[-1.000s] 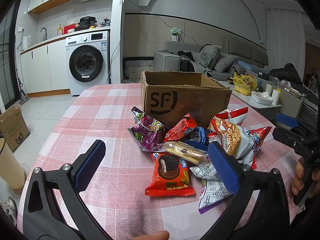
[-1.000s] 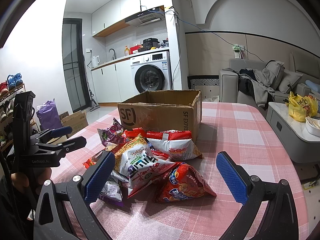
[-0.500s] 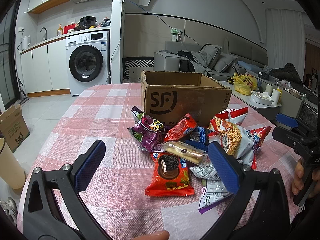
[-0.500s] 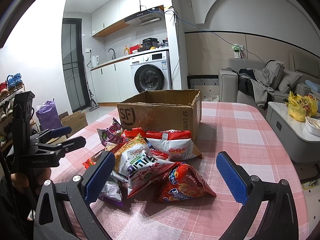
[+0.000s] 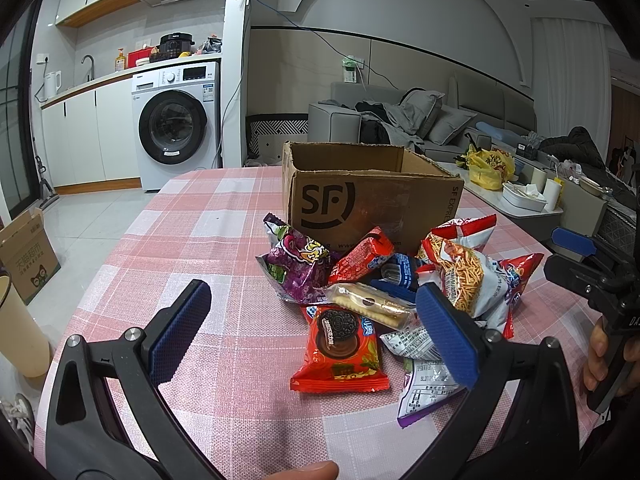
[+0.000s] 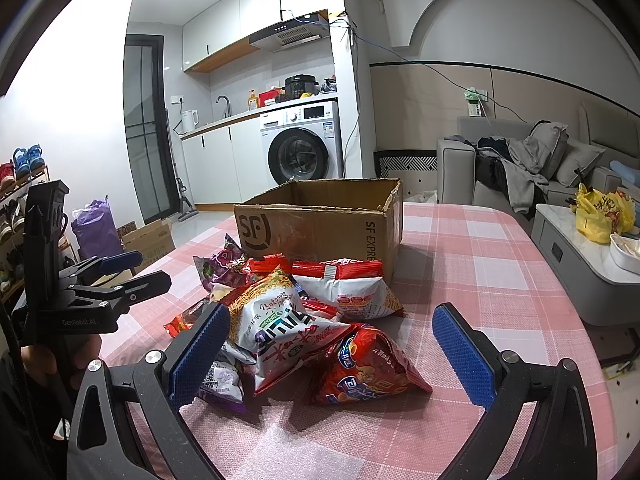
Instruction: Organize snacks
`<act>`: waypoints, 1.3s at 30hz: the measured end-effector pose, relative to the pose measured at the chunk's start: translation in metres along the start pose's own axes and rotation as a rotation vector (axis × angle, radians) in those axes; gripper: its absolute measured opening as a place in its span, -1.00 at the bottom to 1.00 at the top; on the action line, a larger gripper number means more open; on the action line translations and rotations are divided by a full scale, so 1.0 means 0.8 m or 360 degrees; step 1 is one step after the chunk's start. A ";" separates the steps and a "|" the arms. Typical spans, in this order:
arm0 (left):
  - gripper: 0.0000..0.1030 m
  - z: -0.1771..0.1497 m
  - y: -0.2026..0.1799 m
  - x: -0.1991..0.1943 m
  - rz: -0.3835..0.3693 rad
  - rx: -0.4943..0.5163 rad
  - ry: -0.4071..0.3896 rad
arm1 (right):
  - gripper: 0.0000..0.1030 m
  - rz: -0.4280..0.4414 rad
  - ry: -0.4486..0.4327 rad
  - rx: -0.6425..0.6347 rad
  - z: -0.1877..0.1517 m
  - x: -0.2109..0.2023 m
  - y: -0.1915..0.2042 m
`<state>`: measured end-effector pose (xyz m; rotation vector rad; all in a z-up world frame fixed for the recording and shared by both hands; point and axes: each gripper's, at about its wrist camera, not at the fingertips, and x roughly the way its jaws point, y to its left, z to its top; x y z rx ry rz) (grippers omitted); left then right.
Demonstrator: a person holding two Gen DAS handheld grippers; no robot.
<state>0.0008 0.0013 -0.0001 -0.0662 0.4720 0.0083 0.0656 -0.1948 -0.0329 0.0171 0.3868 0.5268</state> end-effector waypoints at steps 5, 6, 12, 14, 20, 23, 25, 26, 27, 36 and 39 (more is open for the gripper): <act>0.98 0.000 0.000 0.000 0.0001 0.0001 0.0000 | 1.00 -0.0003 -0.0002 -0.0003 -0.001 0.001 0.000; 0.98 0.000 0.000 0.000 0.0000 0.0000 0.0000 | 1.00 -0.0003 -0.0002 -0.0004 -0.001 0.002 -0.002; 0.98 -0.001 0.000 0.000 0.0001 0.0000 0.0005 | 1.00 -0.0031 0.0012 0.0008 -0.007 0.001 -0.007; 0.98 -0.003 0.002 0.005 -0.0002 -0.0003 0.0012 | 1.00 -0.0041 0.0029 0.0018 -0.008 0.004 -0.010; 0.98 -0.003 0.005 0.020 -0.0017 -0.0033 0.0064 | 1.00 -0.0068 0.0070 0.0077 -0.007 0.008 -0.021; 0.98 -0.003 0.007 0.024 -0.0001 -0.0032 0.0100 | 1.00 -0.0098 0.0117 0.0096 -0.006 0.014 -0.020; 0.98 -0.003 0.007 0.028 0.0025 -0.0006 0.0135 | 1.00 -0.0076 0.0176 0.0106 -0.007 0.019 -0.025; 0.98 -0.004 0.006 0.031 0.0042 0.0011 0.0159 | 1.00 -0.0067 0.0199 0.0110 -0.007 0.020 -0.025; 0.98 -0.004 0.005 0.033 0.0049 0.0023 0.0177 | 1.00 -0.0073 0.0223 0.0116 -0.007 0.022 -0.027; 0.98 -0.010 0.008 0.055 0.0073 0.0057 0.0337 | 1.00 -0.0165 0.0441 0.0140 -0.015 0.041 -0.046; 0.98 -0.012 0.010 0.065 0.0062 0.0052 0.0404 | 1.00 -0.0171 0.0502 0.0123 -0.022 0.050 -0.048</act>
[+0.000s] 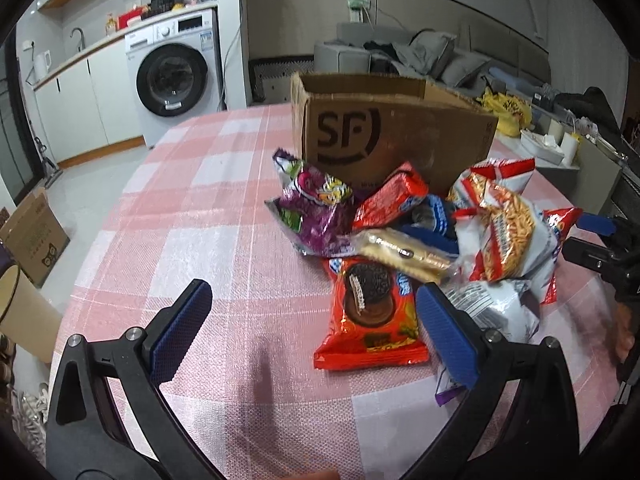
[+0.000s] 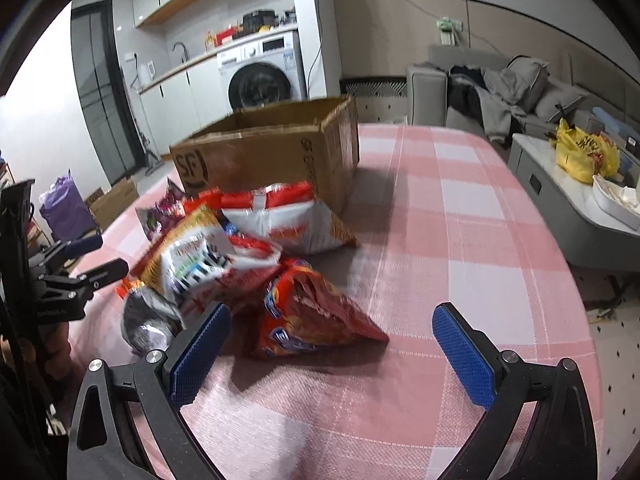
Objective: Organize snacks
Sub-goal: 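Grasp the red Oreo pack with the left tool while the right tool grasps the red chip bag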
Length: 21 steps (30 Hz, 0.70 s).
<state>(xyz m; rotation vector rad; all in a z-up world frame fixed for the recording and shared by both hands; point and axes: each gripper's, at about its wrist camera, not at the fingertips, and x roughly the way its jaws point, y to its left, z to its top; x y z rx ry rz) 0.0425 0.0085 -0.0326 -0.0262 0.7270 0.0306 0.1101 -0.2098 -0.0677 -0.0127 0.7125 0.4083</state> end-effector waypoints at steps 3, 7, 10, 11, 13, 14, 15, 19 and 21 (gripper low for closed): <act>0.98 0.001 0.001 0.013 -0.0031 -0.0002 0.0063 | 1.00 0.0019 0.0053 0.0003 -0.002 0.012 -0.001; 0.98 0.004 0.001 0.029 -0.0087 -0.0011 0.0141 | 1.00 0.0018 0.0111 -0.0009 -0.001 0.027 0.001; 0.92 0.006 -0.001 0.040 -0.0079 0.0000 0.0164 | 0.99 0.0028 0.0142 -0.0003 0.001 0.035 0.001; 0.91 0.007 -0.002 0.044 -0.0086 0.0005 0.0175 | 0.99 0.0030 0.0150 -0.0003 0.002 0.038 0.001; 0.87 0.009 -0.004 0.052 -0.0101 0.0013 0.0190 | 0.99 0.0045 0.0175 -0.0001 0.004 0.043 0.002; 0.82 0.011 -0.005 0.055 -0.0102 0.0019 0.0200 | 0.99 0.0045 0.0184 -0.0004 0.006 0.046 0.003; 0.77 0.011 -0.006 0.057 -0.0110 0.0022 0.0210 | 0.99 0.0044 0.0193 -0.0010 0.007 0.049 0.004; 0.62 0.012 -0.005 0.068 -0.0155 0.0027 0.0250 | 0.98 0.0046 0.0215 -0.0032 0.011 0.058 0.010; 0.48 0.011 -0.007 0.071 -0.0176 0.0034 0.0255 | 0.92 0.0048 0.0235 -0.0025 0.011 0.064 0.010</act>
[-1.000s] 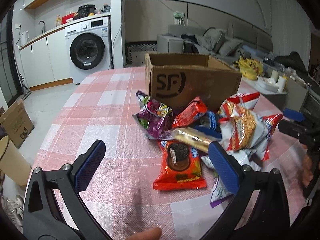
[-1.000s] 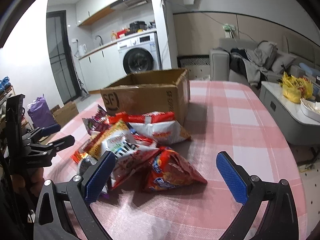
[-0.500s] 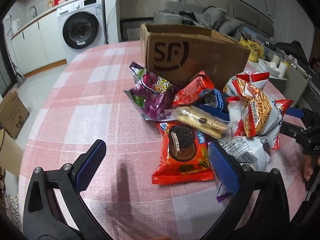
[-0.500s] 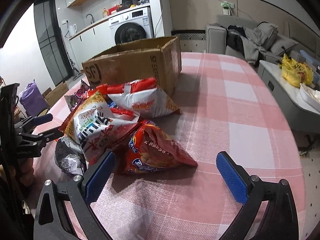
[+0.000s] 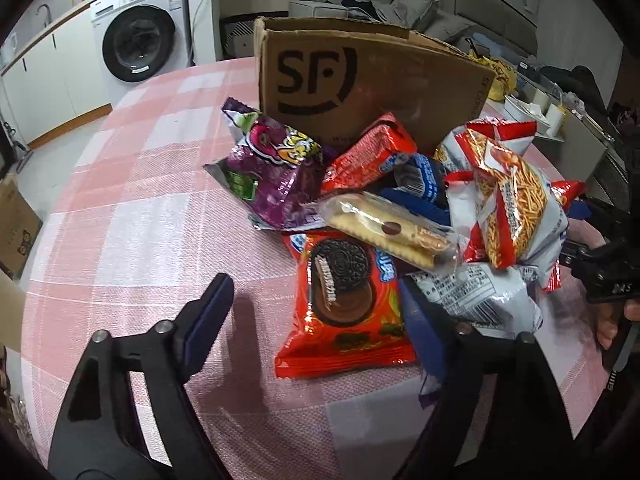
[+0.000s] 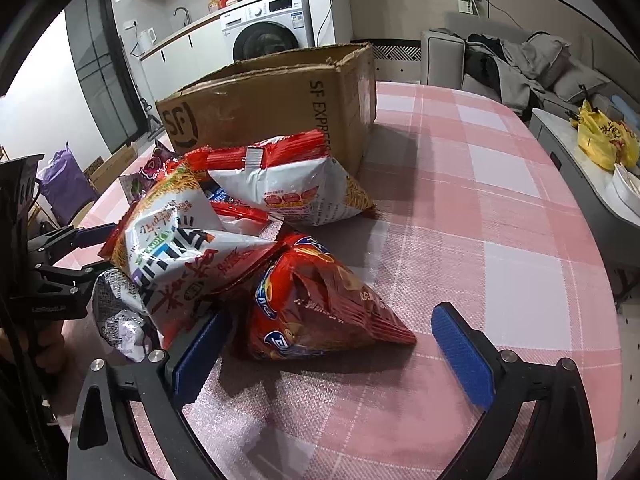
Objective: Organize snacks
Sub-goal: 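Grasp the red Oreo pack with the left tool while the right tool grasps the red chip bag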
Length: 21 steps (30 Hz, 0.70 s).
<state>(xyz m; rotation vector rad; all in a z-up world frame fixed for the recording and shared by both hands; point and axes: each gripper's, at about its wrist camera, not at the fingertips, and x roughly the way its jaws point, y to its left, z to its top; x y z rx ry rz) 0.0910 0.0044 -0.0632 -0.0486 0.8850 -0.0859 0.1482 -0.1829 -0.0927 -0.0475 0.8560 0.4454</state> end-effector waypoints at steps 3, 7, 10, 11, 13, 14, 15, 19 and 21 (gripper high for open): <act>0.11 0.000 -0.002 0.005 -0.0026 0.0018 0.0003 | 0.78 0.0024 0.0035 0.0016 0.004 0.009 -0.003; -0.13 -0.003 -0.008 0.008 -0.0071 0.0029 0.0006 | 0.66 0.0032 0.0036 0.0016 0.008 0.015 -0.002; -0.16 -0.004 -0.009 0.007 -0.0092 0.0041 0.0003 | 0.52 0.0034 0.0011 0.0026 0.007 0.012 -0.003; -0.16 -0.004 -0.010 0.006 -0.0100 0.0044 0.0001 | 0.46 0.0041 -0.0001 0.0034 0.007 0.011 -0.003; -0.16 -0.004 -0.012 0.006 -0.0106 0.0044 -0.0001 | 0.32 0.0059 -0.0014 0.0058 0.005 0.005 -0.007; -0.16 -0.003 -0.012 0.006 -0.0110 0.0042 -0.0005 | 0.31 0.0066 -0.0021 0.0067 0.004 0.002 -0.009; -0.16 -0.006 -0.014 0.003 -0.0117 0.0039 -0.0010 | 0.26 0.0073 -0.0025 0.0080 0.002 0.000 -0.012; -0.16 -0.009 -0.016 -0.007 -0.0131 0.0036 -0.0033 | 0.12 0.0067 -0.0057 0.0118 -0.006 -0.014 -0.022; -0.16 -0.012 -0.013 -0.014 -0.0132 0.0027 -0.0050 | 0.09 0.0043 -0.0077 0.0139 -0.010 -0.021 -0.027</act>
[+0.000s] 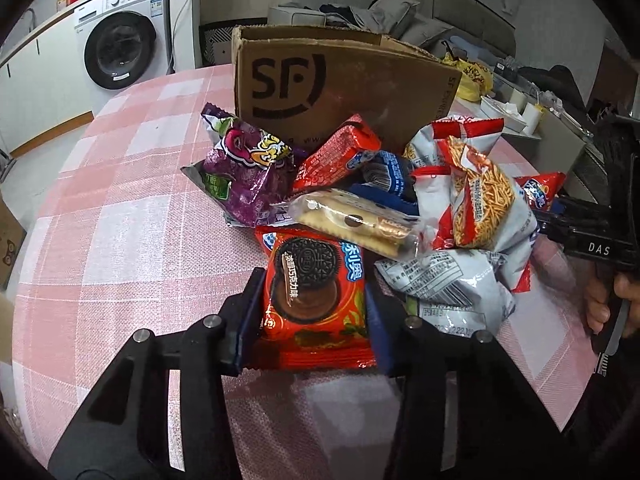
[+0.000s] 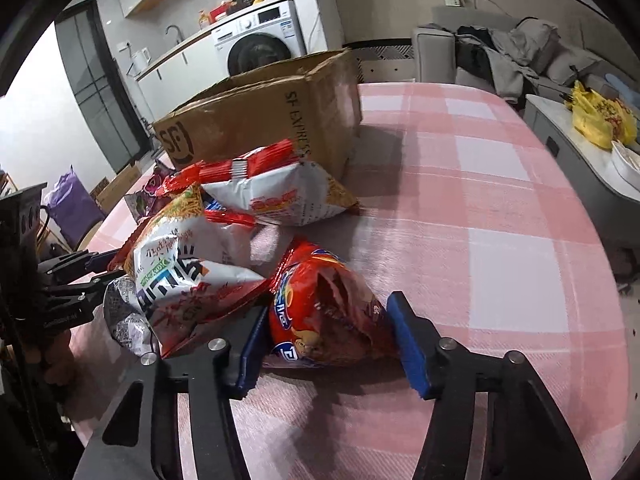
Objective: Organize snacks
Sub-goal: 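Grasp the red Oreo pack with the left tool while the right tool grasps the red chip bag, then lift both packs and lower them into the SF box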
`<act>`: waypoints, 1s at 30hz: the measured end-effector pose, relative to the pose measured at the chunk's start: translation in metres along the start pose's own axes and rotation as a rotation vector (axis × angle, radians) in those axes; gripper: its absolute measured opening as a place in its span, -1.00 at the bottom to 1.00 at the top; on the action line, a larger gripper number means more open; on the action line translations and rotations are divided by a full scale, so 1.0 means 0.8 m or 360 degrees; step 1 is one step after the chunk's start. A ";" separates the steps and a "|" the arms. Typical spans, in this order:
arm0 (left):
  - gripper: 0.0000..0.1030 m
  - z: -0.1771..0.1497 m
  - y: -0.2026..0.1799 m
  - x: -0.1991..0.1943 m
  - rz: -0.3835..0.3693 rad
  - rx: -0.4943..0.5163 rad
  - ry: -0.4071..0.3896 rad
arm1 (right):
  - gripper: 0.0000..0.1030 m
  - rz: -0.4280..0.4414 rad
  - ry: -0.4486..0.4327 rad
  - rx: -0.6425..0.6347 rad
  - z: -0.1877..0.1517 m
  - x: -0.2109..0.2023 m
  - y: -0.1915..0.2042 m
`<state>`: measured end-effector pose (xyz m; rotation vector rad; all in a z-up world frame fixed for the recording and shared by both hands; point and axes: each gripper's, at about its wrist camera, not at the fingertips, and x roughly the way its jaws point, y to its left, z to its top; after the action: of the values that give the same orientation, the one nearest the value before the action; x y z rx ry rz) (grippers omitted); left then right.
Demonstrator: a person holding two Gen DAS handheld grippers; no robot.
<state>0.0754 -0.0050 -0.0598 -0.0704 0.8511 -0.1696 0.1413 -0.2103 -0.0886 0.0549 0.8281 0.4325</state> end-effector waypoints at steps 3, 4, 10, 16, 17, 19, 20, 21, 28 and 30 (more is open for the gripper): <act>-0.16 -0.005 0.003 -0.010 -0.0009 -0.0017 -0.0016 | 0.04 -0.0034 -0.0032 0.0010 -0.007 -0.011 -0.006; -0.16 -0.007 0.004 -0.013 -0.0011 -0.0023 -0.0024 | -0.01 -0.0042 -0.0042 0.0015 -0.009 -0.015 -0.008; -0.16 -0.018 0.015 -0.028 -0.0015 -0.0058 -0.0050 | -0.07 -0.0065 -0.0098 0.0015 -0.014 -0.032 -0.011; -0.16 -0.024 0.018 -0.047 -0.0025 -0.0080 -0.0109 | -0.07 -0.0075 -0.0168 0.0024 -0.016 -0.051 -0.013; -0.16 -0.024 0.020 -0.050 -0.0026 -0.0083 -0.0123 | -0.08 -0.0076 -0.0181 0.0029 -0.015 -0.054 -0.014; -0.16 -0.024 0.020 -0.055 -0.0024 -0.0079 -0.0141 | -0.08 -0.0092 -0.0206 0.0036 -0.015 -0.060 -0.016; -0.16 -0.023 0.019 -0.058 -0.0026 -0.0076 -0.0153 | -0.08 -0.0092 -0.0220 0.0042 -0.014 -0.062 -0.017; -0.16 -0.023 0.019 -0.061 -0.0028 -0.0077 -0.0165 | -0.08 -0.0087 -0.0236 0.0049 -0.014 -0.066 -0.018; -0.16 -0.018 0.016 -0.078 -0.0023 -0.0091 -0.0236 | -0.08 -0.0052 -0.0327 0.0030 -0.010 -0.083 -0.011; -0.16 -0.015 0.017 -0.084 -0.0010 -0.0104 -0.0260 | -0.08 -0.0029 -0.0365 0.0018 -0.009 -0.088 -0.005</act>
<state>0.0243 0.0199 -0.0196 -0.1463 0.6937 -0.1395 0.0955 -0.2426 -0.0446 0.1057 0.6048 0.3958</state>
